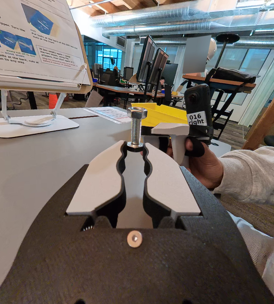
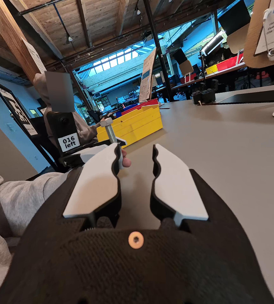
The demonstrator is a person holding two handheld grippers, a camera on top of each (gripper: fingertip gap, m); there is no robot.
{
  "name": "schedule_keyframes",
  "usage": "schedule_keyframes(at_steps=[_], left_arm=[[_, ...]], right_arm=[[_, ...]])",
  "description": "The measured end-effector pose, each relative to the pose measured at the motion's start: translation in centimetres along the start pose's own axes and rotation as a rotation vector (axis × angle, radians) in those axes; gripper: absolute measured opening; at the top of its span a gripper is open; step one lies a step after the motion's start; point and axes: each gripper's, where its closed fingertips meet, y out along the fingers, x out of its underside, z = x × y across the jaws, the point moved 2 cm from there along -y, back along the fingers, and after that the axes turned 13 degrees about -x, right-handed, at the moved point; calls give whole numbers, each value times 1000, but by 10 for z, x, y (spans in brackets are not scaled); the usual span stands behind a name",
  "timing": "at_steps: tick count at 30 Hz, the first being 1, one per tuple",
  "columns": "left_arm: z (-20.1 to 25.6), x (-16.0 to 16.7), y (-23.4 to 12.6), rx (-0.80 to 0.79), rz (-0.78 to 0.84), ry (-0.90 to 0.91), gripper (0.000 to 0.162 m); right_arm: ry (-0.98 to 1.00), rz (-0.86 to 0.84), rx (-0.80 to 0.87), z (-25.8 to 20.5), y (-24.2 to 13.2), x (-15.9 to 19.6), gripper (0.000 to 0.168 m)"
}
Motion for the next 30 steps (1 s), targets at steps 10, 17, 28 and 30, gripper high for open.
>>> schedule_keyframes(at_steps=[10, 17, 28, 30], left_arm=[[1, -4, 3, 8, 20, -12, 18], [11, -2, 8, 44, 23, -22, 18], [17, 1, 8, 64, 6, -9, 18], [18, 3, 8, 67, -2, -8, 18]], right_arm=[[-122, -29, 44, -4, -8, -8, 39], [-200, -20, 35, -18, -12, -21, 40], [-257, -43, 12, -33, -7, -23, 40], [-272, -65, 10, -35, -5, -20, 38]])
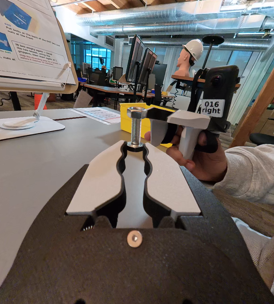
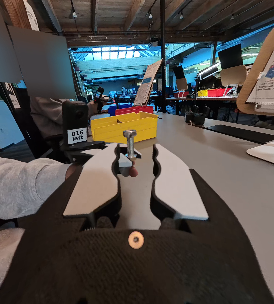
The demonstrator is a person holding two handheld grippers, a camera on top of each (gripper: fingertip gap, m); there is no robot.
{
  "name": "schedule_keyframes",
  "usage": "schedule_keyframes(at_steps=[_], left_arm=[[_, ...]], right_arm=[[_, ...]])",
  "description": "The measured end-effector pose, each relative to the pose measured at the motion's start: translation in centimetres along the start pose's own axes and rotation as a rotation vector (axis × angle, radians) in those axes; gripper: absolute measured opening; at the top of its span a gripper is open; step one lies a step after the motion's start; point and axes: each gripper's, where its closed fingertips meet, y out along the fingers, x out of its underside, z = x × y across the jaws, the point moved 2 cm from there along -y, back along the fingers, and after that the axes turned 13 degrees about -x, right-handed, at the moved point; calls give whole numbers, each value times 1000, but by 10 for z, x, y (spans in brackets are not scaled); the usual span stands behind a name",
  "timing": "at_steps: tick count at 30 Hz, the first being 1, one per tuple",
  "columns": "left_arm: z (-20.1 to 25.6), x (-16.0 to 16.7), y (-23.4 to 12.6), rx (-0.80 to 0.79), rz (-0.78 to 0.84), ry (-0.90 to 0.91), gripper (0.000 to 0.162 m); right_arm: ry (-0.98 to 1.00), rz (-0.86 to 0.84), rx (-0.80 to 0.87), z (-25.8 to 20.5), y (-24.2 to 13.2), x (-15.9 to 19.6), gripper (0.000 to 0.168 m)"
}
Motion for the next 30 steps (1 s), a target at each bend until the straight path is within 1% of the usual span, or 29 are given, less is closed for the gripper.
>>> schedule_keyframes(at_steps=[6, 14, 17, 22, 30], left_arm=[[0, 1, 2, 3, -1, 0, 18], [14, 5, 9, 78, -15, 13, 18], [23, 7, 12, 128, -18, -1, 18], [37, 11, 20, 188, -31, 2, 18], [43, 13, 26, 217, -40, -20, 18]], right_arm=[[-22, -19, -8, -5, 1, 1, 36], [-14, -15, 3, -5, -8, -3, 32], [-13, -7, -22, -11, -12, -8, 29], [-63, -1, 23, -12, -20, -10, 34], [-45, 34, 47, -10, -30, -13, 38]])
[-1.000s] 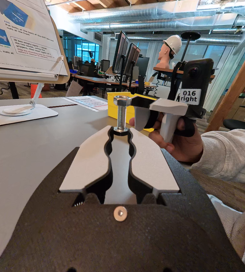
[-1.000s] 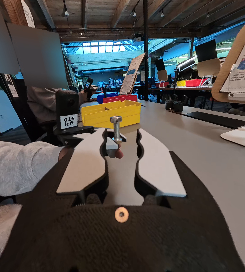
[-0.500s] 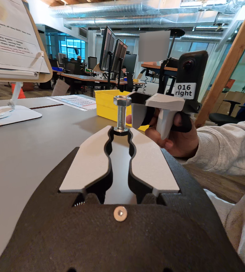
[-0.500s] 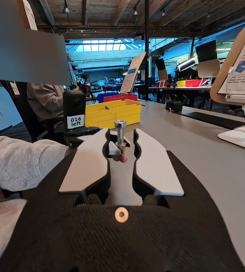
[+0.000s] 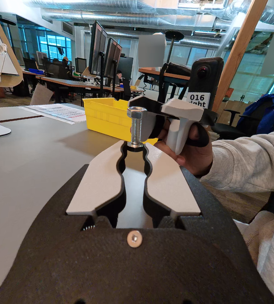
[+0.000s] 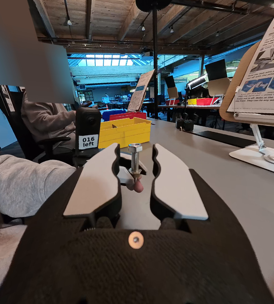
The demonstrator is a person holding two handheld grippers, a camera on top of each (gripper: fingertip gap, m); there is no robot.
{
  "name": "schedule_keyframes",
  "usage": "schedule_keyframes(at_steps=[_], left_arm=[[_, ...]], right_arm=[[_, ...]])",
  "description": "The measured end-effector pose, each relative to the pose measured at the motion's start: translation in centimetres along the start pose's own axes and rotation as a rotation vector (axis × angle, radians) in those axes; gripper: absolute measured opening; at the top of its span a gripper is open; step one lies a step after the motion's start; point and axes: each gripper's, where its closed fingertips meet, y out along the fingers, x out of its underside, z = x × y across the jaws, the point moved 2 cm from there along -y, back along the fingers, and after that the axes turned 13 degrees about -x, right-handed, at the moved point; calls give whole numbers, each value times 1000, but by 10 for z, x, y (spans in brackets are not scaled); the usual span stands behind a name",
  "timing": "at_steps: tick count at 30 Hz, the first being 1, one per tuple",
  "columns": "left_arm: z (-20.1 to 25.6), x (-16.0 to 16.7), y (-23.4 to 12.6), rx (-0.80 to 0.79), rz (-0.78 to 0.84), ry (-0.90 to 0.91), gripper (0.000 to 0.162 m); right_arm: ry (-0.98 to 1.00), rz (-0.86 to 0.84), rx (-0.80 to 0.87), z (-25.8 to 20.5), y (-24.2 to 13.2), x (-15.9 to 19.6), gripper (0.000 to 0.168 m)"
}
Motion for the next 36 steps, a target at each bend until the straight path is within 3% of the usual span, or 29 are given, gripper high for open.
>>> schedule_keyframes(at_steps=[26, 36], left_arm=[[-17, -5, -23, -98, 19, -8, 18], [-19, -7, -23, -101, 25, -6, 18]], right_arm=[[35, 11, -47, 5, 22, 7, 39], [71, 70, -25, 15, 8, -4, 47]])
